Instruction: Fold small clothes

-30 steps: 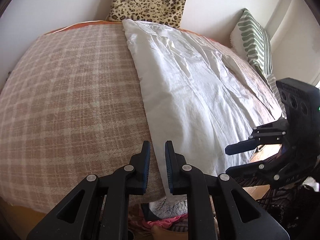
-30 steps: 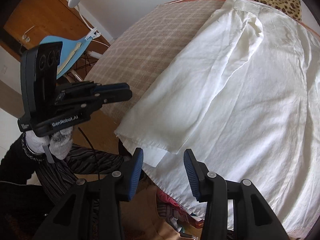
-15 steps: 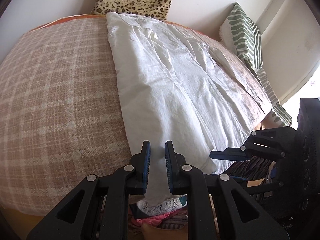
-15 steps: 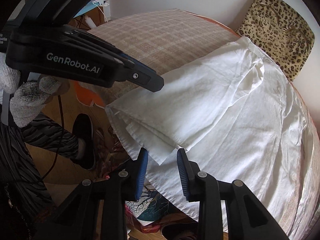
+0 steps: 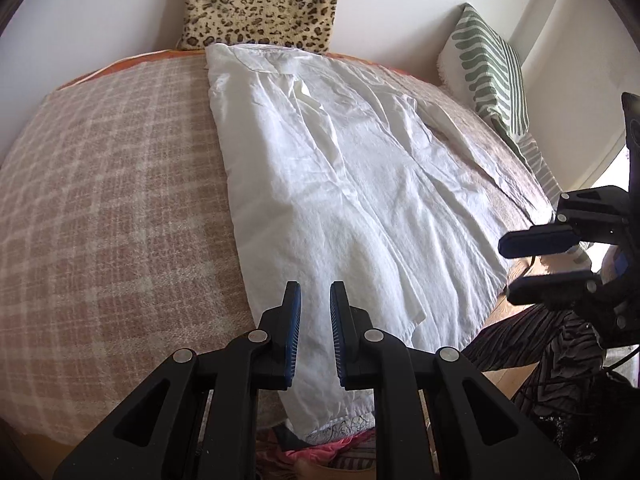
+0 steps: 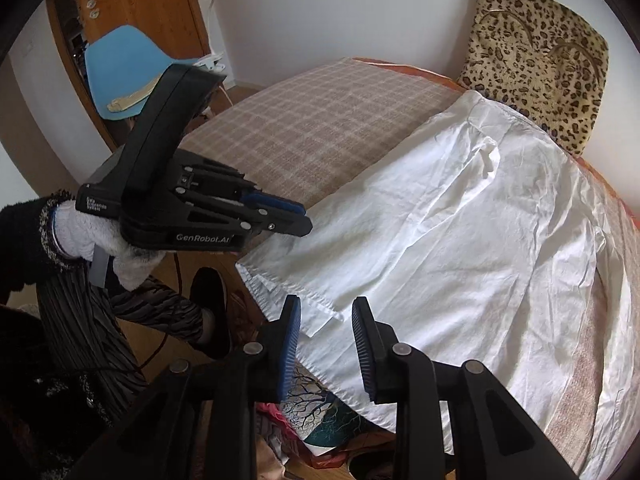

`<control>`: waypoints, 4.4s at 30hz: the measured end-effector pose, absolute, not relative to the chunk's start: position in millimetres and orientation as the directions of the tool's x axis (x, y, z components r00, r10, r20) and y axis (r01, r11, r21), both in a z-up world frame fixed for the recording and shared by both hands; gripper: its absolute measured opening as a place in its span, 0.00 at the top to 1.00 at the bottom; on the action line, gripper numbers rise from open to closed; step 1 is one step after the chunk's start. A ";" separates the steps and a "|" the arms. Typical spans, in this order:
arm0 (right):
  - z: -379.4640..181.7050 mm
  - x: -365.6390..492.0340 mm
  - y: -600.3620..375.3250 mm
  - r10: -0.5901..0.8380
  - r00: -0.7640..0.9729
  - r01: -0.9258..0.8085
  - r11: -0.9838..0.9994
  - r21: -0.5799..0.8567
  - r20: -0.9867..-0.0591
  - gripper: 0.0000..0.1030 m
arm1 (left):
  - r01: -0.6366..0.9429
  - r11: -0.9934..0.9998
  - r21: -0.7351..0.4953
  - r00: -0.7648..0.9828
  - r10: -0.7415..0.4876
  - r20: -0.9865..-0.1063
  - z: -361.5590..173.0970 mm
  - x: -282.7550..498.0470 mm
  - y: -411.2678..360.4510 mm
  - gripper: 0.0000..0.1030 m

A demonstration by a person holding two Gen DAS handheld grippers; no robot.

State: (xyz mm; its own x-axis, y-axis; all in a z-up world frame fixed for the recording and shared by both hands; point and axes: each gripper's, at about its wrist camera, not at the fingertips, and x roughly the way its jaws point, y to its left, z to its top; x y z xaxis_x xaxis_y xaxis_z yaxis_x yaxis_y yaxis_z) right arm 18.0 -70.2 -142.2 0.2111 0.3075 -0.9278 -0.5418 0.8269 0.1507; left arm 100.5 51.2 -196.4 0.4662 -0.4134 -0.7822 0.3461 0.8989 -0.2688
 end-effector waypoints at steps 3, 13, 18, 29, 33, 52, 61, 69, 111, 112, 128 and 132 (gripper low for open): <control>-147.3 60.5 -68.0 0.330 0.239 -0.512 0.842 0.170 -0.913 0.72 | 0.363 0.900 -0.240 0.479 -0.401 -0.781 -198.0 107.2 41.4 0.87; -235.6 190.1 -43.2 0.351 0.140 -0.431 0.863 0.262 -0.926 0.75 | 0.440 0.875 -0.202 0.411 -0.396 -0.821 -227.5 106.7 19.6 0.87; -276.6 228.1 -43.1 0.254 0.138 -0.419 0.891 0.176 -0.957 0.79 | 0.451 0.866 -0.216 0.396 -0.411 -0.821 -232.9 103.1 21.8 0.87; -252.1 235.9 -91.1 0.331 0.171 -0.291 0.917 0.274 -0.928 0.65 | 0.476 0.854 -0.209 0.449 -0.441 -0.777 -218.2 71.0 29.8 0.87; -216.1 217.6 -130.9 0.358 0.227 -0.236 0.922 0.306 -0.905 0.64 | 0.502 0.852 -0.146 0.532 -0.437 -0.725 -197.9 67.2 21.0 0.87; -111.9 120.5 -397.8 0.129 0.380 0.085 0.981 0.173 -0.916 0.61 | 0.575 0.797 -0.182 0.499 -0.518 -0.695 -180.8 102.9 -91.4 0.78; -125.9 64.7 -506.4 0.042 0.329 0.269 0.953 0.137 -0.943 0.61 | 0.627 0.754 -0.196 0.450 -0.556 -0.699 -186.4 110.8 -155.5 0.78; -161.5 16.7 -570.3 0.026 0.252 0.398 0.909 0.127 -0.967 0.56 | 0.673 0.717 -0.180 0.401 -0.559 -0.726 -193.1 110.0 -204.6 0.66; -119.4 2.8 -295.9 0.373 0.306 -0.157 0.927 0.340 -0.876 0.98 | 0.300 0.668 -0.681 0.204 -0.743 -0.638 -220.6 188.9 -170.2 0.56; -121.4 1.5 -291.9 0.377 0.296 -0.167 0.925 0.342 -0.877 0.98 | 0.285 0.657 -0.698 0.192 -0.753 -0.629 -224.1 190.2 -169.0 0.56; -90.1 13.5 -289.4 0.474 0.226 -0.295 0.866 0.403 -0.851 0.62 | 0.328 0.718 -0.614 0.213 -0.690 -0.692 -235.0 190.4 -151.2 0.95; -79.0 74.8 -324.5 0.390 0.324 -0.201 0.919 0.340 -0.862 0.61 | 0.393 0.730 -0.560 0.239 -0.669 -0.704 -228.4 182.2 -149.5 0.95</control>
